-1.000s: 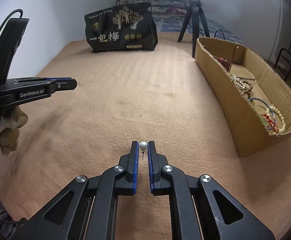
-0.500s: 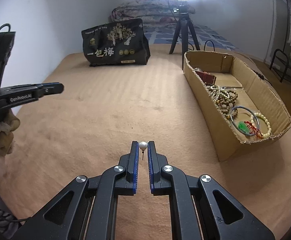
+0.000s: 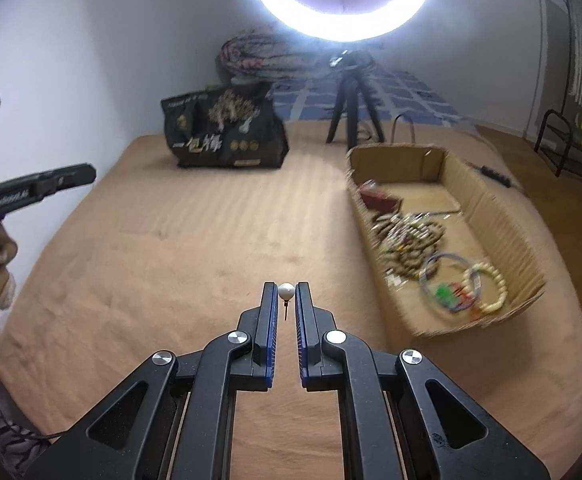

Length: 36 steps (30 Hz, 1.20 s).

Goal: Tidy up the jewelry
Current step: 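Carry the pearl earring in the right tool over the cardboard box, then open the right tool to drop the earring into the box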

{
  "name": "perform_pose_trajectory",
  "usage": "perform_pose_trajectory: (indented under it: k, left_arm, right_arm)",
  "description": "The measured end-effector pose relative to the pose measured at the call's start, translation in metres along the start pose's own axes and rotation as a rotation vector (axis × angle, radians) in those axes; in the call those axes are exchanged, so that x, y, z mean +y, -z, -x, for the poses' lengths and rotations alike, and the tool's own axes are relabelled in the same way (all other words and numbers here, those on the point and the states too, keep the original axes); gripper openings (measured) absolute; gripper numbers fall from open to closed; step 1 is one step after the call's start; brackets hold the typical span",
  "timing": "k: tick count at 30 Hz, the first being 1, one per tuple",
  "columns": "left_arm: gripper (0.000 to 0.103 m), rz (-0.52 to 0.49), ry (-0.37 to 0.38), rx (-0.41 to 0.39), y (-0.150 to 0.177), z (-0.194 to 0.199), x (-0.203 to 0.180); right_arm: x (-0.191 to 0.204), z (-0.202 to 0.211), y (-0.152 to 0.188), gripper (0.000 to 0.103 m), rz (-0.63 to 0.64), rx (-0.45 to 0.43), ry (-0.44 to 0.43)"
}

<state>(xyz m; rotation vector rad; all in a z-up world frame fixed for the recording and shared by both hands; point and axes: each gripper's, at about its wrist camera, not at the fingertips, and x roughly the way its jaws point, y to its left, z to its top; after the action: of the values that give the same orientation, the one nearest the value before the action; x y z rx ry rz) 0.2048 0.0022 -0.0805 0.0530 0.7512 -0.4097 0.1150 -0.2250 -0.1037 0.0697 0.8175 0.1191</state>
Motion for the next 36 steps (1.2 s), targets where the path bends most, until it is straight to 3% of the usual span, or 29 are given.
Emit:
perform_pose_trajectory:
  k: [15, 21, 36]
  left_arm:
    - [0.005, -0.096, 0.097, -0.051, -0.047, -0.003, -0.093]
    - [0.005, -0.111, 0.124, -0.050, -0.060, -0.023, -0.128]
    - [0.005, -0.124, 0.149, -0.035, -0.079, -0.089, -0.195]
  right_arm:
    - [-0.090, 0.029, -0.060, 0.007, -0.028, -0.051, 0.068]
    - [-0.121, 0.017, -0.072, 0.007, -0.026, -0.043, 0.102]
    - [-0.164, -0.026, -0.089, 0.007, -0.050, -0.016, 0.072]
